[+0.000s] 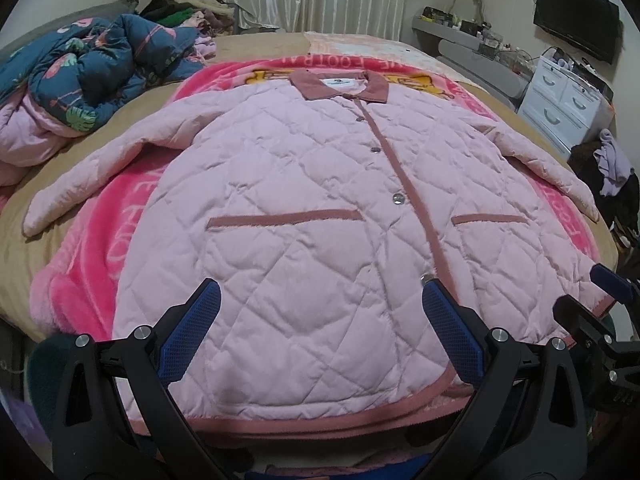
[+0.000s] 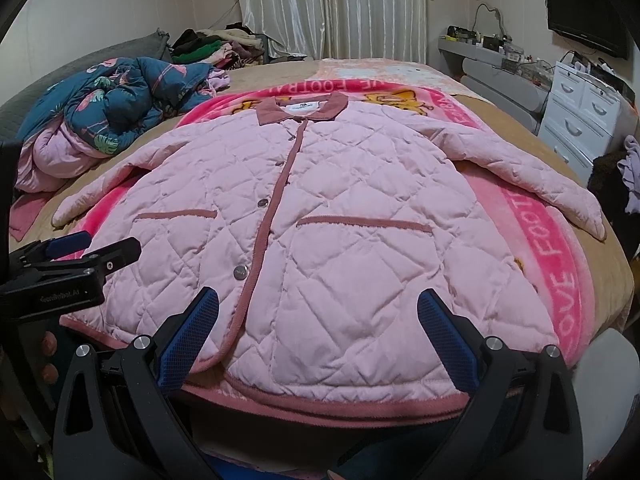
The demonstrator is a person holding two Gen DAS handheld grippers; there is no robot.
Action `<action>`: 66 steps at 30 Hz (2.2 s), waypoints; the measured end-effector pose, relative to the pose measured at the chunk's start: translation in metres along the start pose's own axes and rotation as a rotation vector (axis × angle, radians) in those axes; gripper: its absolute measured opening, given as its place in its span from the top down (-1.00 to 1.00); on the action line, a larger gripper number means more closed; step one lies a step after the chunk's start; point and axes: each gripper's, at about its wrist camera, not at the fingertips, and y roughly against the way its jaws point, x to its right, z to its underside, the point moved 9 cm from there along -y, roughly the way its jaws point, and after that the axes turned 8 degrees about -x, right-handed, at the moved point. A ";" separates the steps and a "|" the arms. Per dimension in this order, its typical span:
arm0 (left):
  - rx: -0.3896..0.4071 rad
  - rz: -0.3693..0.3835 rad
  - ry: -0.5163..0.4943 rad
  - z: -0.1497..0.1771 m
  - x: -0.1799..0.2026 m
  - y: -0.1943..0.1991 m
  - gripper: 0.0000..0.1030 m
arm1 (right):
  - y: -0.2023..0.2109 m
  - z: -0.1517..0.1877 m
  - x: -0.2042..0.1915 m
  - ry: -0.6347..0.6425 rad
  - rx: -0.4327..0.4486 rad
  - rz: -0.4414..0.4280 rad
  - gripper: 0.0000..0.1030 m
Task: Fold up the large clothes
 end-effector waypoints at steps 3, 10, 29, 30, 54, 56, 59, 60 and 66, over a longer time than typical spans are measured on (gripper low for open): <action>-0.005 0.003 -0.006 -0.008 0.006 -0.004 -0.84 | -0.002 -0.011 0.004 -0.006 -0.003 -0.002 -0.92; 0.001 0.019 -0.006 -0.039 0.018 -0.010 -0.84 | -0.005 -0.048 0.017 -0.015 0.014 0.012 -0.92; 0.038 0.030 0.051 -0.151 0.025 -0.029 -0.84 | -0.018 -0.155 0.057 -0.096 0.049 -0.010 -0.92; 0.037 0.030 0.046 -0.157 0.027 -0.031 -0.84 | -0.019 -0.162 0.059 -0.103 0.053 -0.016 -0.92; -0.001 0.043 -0.008 -0.255 0.075 -0.113 -0.84 | -0.071 -0.243 0.207 -0.460 0.129 0.116 -0.92; -0.015 0.051 -0.018 -0.256 0.084 -0.123 -0.84 | -0.080 -0.234 0.234 -0.516 0.110 0.149 -0.92; -0.034 0.057 -0.031 -0.256 0.096 -0.138 -0.84 | -0.093 -0.217 0.267 -0.584 0.081 0.175 -0.92; -0.038 0.063 -0.031 -0.256 0.100 -0.142 -0.84 | -0.097 -0.211 0.275 -0.602 0.069 0.180 -0.92; -0.071 0.056 -0.058 -0.257 0.117 -0.166 -0.84 | -0.112 -0.174 0.335 -0.726 0.029 0.257 -0.92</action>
